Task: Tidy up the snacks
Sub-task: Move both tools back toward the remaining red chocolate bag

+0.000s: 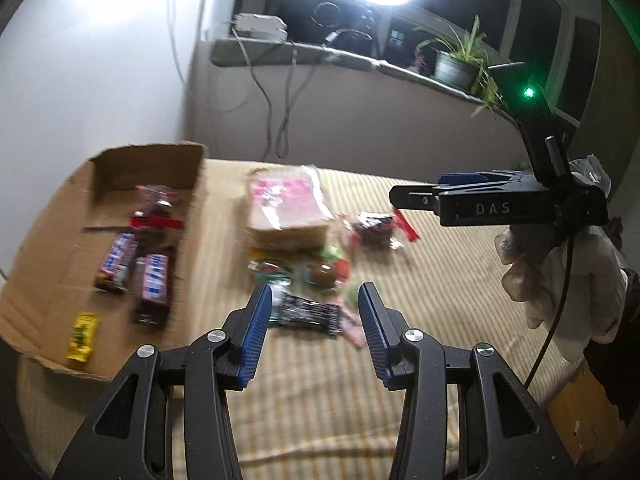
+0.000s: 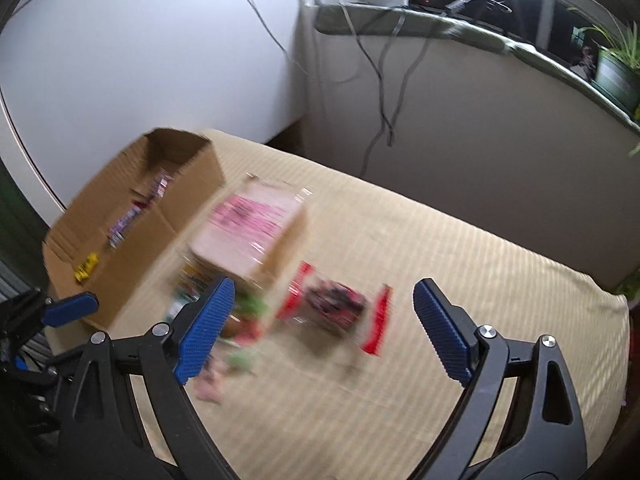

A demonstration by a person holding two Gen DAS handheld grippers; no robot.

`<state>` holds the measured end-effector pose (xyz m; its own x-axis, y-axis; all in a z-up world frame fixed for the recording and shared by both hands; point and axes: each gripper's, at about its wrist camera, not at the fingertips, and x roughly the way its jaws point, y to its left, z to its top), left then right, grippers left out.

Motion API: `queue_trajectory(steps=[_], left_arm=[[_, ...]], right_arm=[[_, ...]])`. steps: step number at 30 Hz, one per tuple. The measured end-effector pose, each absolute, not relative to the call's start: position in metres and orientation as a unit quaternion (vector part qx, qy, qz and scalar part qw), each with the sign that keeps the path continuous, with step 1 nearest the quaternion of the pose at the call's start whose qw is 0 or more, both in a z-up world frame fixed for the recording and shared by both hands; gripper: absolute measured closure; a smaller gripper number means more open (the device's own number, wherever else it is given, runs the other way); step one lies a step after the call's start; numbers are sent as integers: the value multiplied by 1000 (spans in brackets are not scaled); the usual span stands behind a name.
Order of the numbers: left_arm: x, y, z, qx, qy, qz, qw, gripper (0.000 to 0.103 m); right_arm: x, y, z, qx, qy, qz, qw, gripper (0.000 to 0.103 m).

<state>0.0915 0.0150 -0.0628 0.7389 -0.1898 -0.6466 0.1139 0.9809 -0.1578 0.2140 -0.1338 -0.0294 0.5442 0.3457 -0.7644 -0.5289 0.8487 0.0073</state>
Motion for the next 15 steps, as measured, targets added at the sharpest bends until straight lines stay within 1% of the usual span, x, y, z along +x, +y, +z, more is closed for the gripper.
queue_trajectory(steps=[2, 4, 9, 15], left_arm=[[95, 6, -68, -52, 359, -89, 928, 60], [97, 0, -71, -51, 364, -97, 925, 63], [106, -14, -80, -46, 377, -110, 919, 65], [116, -20, -89, -46, 391, -113, 912, 65]], right_arm=[[214, -145, -35, -118, 404, 248, 872, 10], [212, -154, -39, -120, 397, 250, 875, 10], [211, -161, -53, -132, 395, 258, 872, 10], [214, -148, -63, -167, 388, 267, 866, 10]])
